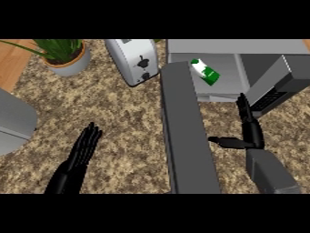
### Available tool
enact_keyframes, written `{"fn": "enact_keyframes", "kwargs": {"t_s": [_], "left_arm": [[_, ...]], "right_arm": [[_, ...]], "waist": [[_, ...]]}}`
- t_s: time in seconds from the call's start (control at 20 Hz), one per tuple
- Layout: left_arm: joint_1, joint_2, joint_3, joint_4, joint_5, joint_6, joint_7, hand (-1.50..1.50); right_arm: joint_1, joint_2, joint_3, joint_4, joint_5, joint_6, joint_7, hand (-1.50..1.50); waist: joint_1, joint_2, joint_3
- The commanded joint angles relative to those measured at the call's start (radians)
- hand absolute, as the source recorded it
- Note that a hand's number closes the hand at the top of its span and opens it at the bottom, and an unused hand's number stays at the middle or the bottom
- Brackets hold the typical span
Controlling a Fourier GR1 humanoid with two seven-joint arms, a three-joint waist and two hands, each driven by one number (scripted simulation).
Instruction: Pick up the milk, place it into the microwave and close the microwave
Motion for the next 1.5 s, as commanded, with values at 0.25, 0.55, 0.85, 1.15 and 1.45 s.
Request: {"fn": "enact_keyframes", "kwargs": {"t_s": [0.25,0.55,0.85,1.15,1.45], "left_arm": [[-0.023,0.098,0.011,-0.005,0.029,-0.122,0.056,1.5],[-0.084,0.045,-0.087,0.113,-0.143,-0.052,0.067,1.5],[-0.148,0.091,-0.156,0.184,-0.251,-0.098,0.072,1.5],[-0.212,0.002,-0.242,0.374,-0.317,-0.101,0.012,1.5],[-0.365,-0.127,-0.333,0.536,-0.336,0.027,0.051,1.5]], "right_arm": [[0.155,0.008,0.01,-0.124,-0.062,0.286,-0.099,-1.5],[0.286,0.02,0.047,-0.274,-0.09,0.328,-0.086,-1.5],[0.413,-0.027,0.08,-0.482,-0.141,0.407,-0.004,-1.5],[0.585,-0.04,0.108,-0.748,-0.225,0.45,0.084,-1.5],[0.771,-0.047,0.134,-1.077,-0.32,0.477,0.225,-1.5]], "waist": [[-0.029,-0.012,-0.003],[-0.036,-0.012,-0.003],[-0.055,-0.016,-0.005],[-0.046,-0.01,-0.004],[-0.045,-0.007,-0.004]]}}
